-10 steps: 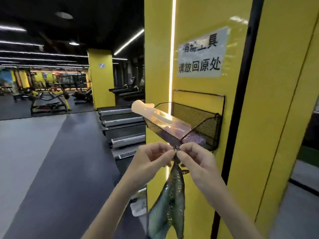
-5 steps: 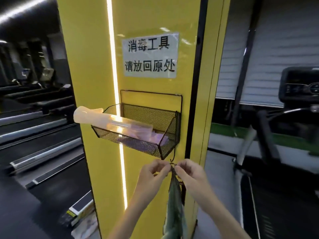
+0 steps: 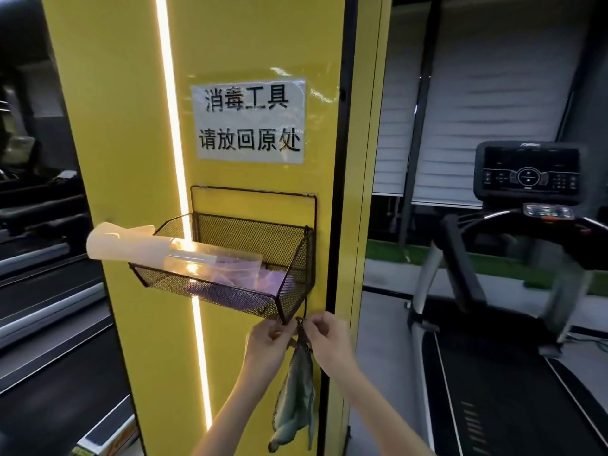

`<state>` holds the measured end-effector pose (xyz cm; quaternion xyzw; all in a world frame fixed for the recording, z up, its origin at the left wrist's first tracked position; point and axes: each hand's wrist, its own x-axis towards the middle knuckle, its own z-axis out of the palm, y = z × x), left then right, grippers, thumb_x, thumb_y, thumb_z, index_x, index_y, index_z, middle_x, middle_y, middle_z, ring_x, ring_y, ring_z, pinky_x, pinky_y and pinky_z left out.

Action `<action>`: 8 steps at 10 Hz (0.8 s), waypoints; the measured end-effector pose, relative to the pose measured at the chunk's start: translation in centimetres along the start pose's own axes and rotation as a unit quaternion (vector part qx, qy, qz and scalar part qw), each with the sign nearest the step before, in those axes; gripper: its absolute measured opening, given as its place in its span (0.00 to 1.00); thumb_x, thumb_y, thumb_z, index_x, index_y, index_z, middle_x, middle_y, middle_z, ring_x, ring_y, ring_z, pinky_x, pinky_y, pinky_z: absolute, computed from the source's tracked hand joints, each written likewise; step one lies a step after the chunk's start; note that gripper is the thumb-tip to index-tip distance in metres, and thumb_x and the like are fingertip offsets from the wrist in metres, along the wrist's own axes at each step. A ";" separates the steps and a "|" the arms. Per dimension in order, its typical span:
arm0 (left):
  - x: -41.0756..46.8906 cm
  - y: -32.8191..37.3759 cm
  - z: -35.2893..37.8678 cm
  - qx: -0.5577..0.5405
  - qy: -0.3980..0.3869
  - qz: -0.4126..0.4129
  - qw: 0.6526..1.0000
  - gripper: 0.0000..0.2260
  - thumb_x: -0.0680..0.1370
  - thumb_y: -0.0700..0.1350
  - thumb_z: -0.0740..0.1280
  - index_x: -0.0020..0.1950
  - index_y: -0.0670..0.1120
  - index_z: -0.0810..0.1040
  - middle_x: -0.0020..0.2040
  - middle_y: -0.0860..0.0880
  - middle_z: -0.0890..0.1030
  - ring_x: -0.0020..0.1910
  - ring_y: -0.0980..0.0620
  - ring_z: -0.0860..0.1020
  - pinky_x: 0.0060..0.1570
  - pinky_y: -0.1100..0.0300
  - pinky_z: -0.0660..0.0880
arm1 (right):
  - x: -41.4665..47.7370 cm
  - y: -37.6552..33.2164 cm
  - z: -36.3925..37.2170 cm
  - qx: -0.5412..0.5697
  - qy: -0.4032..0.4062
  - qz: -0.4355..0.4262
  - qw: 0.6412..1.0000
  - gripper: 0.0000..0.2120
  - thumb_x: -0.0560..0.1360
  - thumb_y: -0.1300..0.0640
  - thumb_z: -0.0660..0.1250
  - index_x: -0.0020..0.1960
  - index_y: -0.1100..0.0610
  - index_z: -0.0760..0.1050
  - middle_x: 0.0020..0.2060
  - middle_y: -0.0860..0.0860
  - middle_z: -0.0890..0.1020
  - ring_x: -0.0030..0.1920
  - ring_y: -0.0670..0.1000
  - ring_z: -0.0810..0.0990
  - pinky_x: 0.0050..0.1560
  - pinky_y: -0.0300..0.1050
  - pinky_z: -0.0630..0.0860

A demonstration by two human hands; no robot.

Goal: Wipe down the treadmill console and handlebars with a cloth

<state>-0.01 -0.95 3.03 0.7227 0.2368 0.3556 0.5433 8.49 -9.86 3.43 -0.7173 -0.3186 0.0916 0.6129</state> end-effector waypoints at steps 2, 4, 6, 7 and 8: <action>0.4 -1.4 0.5 -0.011 -0.006 -0.001 1.000 0.08 0.79 0.42 0.67 0.43 0.40 0.82 0.36 0.48 0.83 0.36 0.51 0.82 0.41 0.54 0.80 | 0.5 1.5 0.5 -0.045 0.011 -0.001 0.999 0.09 0.78 0.60 0.65 0.40 0.53 0.78 0.33 0.47 0.80 0.34 0.45 0.77 0.33 0.34 0.70; 0.5 -2.1 0.8 -0.013 -0.017 -0.008 1.000 0.07 0.79 0.41 0.68 0.45 0.39 0.82 0.38 0.48 0.84 0.34 0.53 0.82 0.35 0.66 0.75 | 0.4 2.4 0.5 -0.049 0.011 -0.019 0.999 0.10 0.78 0.60 0.65 0.39 0.51 0.77 0.34 0.46 0.81 0.36 0.44 0.79 0.35 0.34 0.72; 1.0 -2.9 0.6 0.041 -0.027 -0.010 0.999 0.07 0.78 0.47 0.69 0.43 0.46 0.83 0.37 0.51 0.83 0.37 0.49 0.81 0.43 0.49 0.77 | 0.2 2.0 0.1 -0.041 0.003 -0.025 0.999 0.14 0.77 0.62 0.67 0.37 0.47 0.77 0.34 0.44 0.81 0.37 0.40 0.79 0.37 0.33 0.74; 0.1 -2.3 1.2 0.032 -0.031 -0.023 0.999 0.12 0.79 0.48 0.68 0.37 0.45 0.80 0.28 0.51 0.77 0.29 0.53 0.74 0.33 0.57 0.70 | -0.1 1.9 -0.6 -0.046 -0.009 -0.018 0.999 0.11 0.76 0.62 0.68 0.39 0.48 0.79 0.36 0.46 0.82 0.39 0.44 0.81 0.42 0.39 0.79; -1.2 -1.1 2.4 -0.027 -0.101 -0.082 0.991 0.17 0.80 0.49 0.65 0.32 0.45 0.74 0.28 0.49 0.71 0.28 0.53 0.70 0.32 0.61 0.67 | -0.4 1.9 -1.8 0.004 -0.009 0.010 1.000 0.06 0.77 0.60 0.67 0.43 0.53 0.80 0.38 0.49 0.83 0.42 0.47 0.83 0.46 0.41 0.80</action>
